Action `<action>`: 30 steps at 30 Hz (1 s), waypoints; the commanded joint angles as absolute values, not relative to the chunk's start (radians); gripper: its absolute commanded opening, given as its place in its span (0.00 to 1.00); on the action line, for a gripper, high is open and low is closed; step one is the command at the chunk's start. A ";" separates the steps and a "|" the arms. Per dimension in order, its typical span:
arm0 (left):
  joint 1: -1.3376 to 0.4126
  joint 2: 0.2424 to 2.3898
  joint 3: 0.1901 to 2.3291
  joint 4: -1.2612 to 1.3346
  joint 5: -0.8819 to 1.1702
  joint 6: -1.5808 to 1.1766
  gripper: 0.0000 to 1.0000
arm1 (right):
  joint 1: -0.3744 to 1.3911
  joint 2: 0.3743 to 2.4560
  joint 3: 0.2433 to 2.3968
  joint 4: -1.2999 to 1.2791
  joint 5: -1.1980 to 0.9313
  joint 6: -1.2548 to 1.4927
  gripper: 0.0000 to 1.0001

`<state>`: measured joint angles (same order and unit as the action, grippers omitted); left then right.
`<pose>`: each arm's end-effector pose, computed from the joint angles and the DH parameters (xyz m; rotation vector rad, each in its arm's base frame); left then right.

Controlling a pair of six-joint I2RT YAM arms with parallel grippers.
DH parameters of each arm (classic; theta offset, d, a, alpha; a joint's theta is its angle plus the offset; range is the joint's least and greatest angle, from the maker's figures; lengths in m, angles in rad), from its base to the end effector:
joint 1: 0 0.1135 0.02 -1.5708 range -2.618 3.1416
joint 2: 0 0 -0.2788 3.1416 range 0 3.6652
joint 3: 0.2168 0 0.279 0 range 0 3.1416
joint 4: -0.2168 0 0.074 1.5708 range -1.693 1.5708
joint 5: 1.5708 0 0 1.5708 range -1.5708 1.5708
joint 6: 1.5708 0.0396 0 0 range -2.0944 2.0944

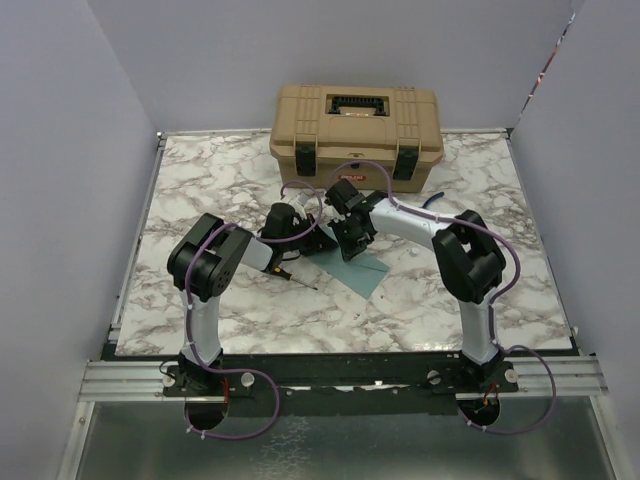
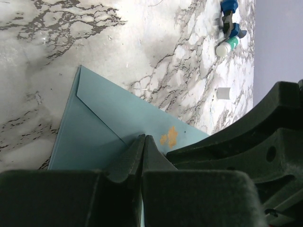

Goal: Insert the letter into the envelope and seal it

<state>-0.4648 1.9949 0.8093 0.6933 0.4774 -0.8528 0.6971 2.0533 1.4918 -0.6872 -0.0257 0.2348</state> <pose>0.3395 -0.1906 0.0860 -0.1121 2.2675 -1.2553 0.3428 0.2883 0.1584 -0.6600 2.7781 0.2412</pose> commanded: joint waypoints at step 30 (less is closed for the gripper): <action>-0.457 1.988 0.789 0.533 0.419 -0.747 0.00 | 0.665 1.857 1.022 -0.522 -0.062 0.366 0.15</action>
<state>-0.4652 1.9892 0.8127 0.6834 0.4835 -0.8211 0.6720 1.8366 1.1385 -0.4019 -0.0452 0.3347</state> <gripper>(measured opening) 0.002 0.143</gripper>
